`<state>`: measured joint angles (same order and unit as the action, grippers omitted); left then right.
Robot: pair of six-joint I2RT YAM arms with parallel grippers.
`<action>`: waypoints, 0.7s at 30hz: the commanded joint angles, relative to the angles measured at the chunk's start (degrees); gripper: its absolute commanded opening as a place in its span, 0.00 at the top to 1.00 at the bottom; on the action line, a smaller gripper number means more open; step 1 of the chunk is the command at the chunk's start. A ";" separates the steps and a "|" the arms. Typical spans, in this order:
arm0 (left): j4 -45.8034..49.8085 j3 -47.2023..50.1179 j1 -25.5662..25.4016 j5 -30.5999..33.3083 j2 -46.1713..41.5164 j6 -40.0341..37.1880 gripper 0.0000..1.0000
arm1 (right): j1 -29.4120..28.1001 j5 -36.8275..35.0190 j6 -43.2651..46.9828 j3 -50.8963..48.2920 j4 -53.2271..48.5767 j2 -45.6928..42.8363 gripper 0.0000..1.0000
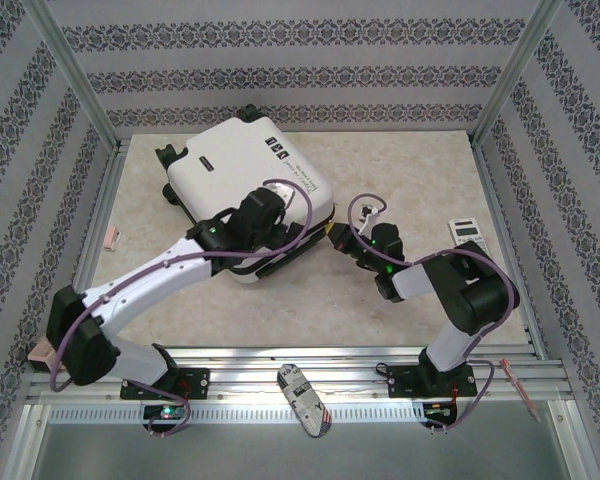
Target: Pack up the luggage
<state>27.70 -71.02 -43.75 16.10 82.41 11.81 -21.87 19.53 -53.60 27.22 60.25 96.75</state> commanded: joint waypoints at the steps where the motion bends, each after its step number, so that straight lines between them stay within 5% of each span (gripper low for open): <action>1: 13.84 0.06 1.98 10.80 6.07 5.00 0.10 | 3.48 0.00 3.48 3.39 -4.41 -1.50 1.00; 6: 13.99 1.85 2.26 12.32 7.35 4.62 0.11 | 4.89 3.60 5.12 6.59 -7.60 -0.70 1.00; 21: 3.08 14.52 3.49 2.01 1.90 -1.43 0.12 | 13.35 20.20 14.32 23.56 -31.75 3.07 1.00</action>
<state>15.14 -62.54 -43.00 20.14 80.73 8.73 -11.46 38.68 -43.20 45.15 30.70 98.70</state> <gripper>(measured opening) 0.878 0.052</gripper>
